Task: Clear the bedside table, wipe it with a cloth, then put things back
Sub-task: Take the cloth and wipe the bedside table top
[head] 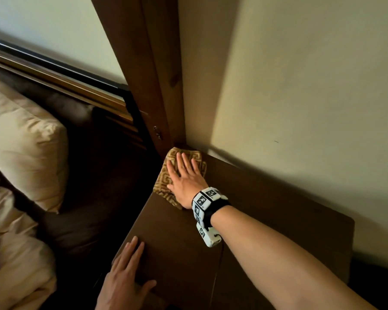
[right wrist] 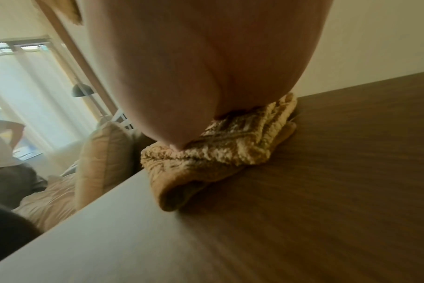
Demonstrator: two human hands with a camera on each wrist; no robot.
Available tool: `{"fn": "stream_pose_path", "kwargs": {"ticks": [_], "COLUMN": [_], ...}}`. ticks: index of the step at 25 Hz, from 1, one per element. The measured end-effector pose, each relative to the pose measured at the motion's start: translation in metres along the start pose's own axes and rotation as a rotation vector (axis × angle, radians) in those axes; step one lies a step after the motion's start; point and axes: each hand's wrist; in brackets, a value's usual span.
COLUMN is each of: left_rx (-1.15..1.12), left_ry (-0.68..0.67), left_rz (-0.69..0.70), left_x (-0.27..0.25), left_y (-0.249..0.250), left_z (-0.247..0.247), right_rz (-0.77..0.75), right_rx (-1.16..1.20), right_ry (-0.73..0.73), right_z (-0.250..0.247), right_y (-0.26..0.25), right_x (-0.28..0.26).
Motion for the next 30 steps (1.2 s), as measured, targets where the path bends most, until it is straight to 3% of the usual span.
{"fn": "stream_pose_path", "kwargs": {"ticks": [2,4,8,11,14,17,20,22,26,28,30], "left_rx": [0.034,0.045,0.072,0.026,-0.008,0.003,0.007,-0.008,-0.009,-0.013,-0.017], "left_ry": [-0.035,-0.095,-0.129,-0.113,-0.031,0.037,0.074,0.074,0.09,0.093,0.087], "left_rz": [0.002,-0.003,-0.006,-0.047,-0.035,-0.025,-0.017,-0.027,-0.053,-0.082,-0.09], "left_x": [0.0,-0.001,-0.003,-0.003,-0.006,-0.007,-0.007,-0.008,-0.008,-0.008,-0.008], "left_y": [-0.002,-0.004,-0.001,0.001,0.007,0.009,0.004,0.003,0.012,0.017,0.021], "left_z": [0.0,-0.003,-0.004,-0.006,-0.008,-0.007,-0.001,0.0,-0.003,-0.008,-0.008], "right_rz": [-0.095,-0.096,0.2,0.334,0.268,0.144,0.04,0.058,0.321,0.522,0.603], "right_rx": [-0.013,-0.015,0.045,0.069,0.046,0.0,-0.009,0.002,0.016,0.101,0.137], "right_ry": [-0.029,-0.064,-0.087,-0.037,0.009,0.021,0.009,0.017,-0.052,-0.073,-0.032], "right_z": [0.009,0.02,0.014,-0.005,-0.011,-0.001,0.024,0.048,0.071,0.062,0.053], "right_y": [-0.013,-0.009,0.039,0.057,0.039,-0.005,-0.04,-0.039,0.024,0.057,0.071], "right_x": [-0.015,-0.05,-0.098,-0.057,0.003,0.02,-0.028,-0.086,-0.194,-0.207,-0.185]}}
Point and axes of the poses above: each hand's wrist, its own x-axis towards the middle knuckle, its own z-axis out of the palm, y = z × x, and after that the axes turned 8 degrees about -z, right-handed
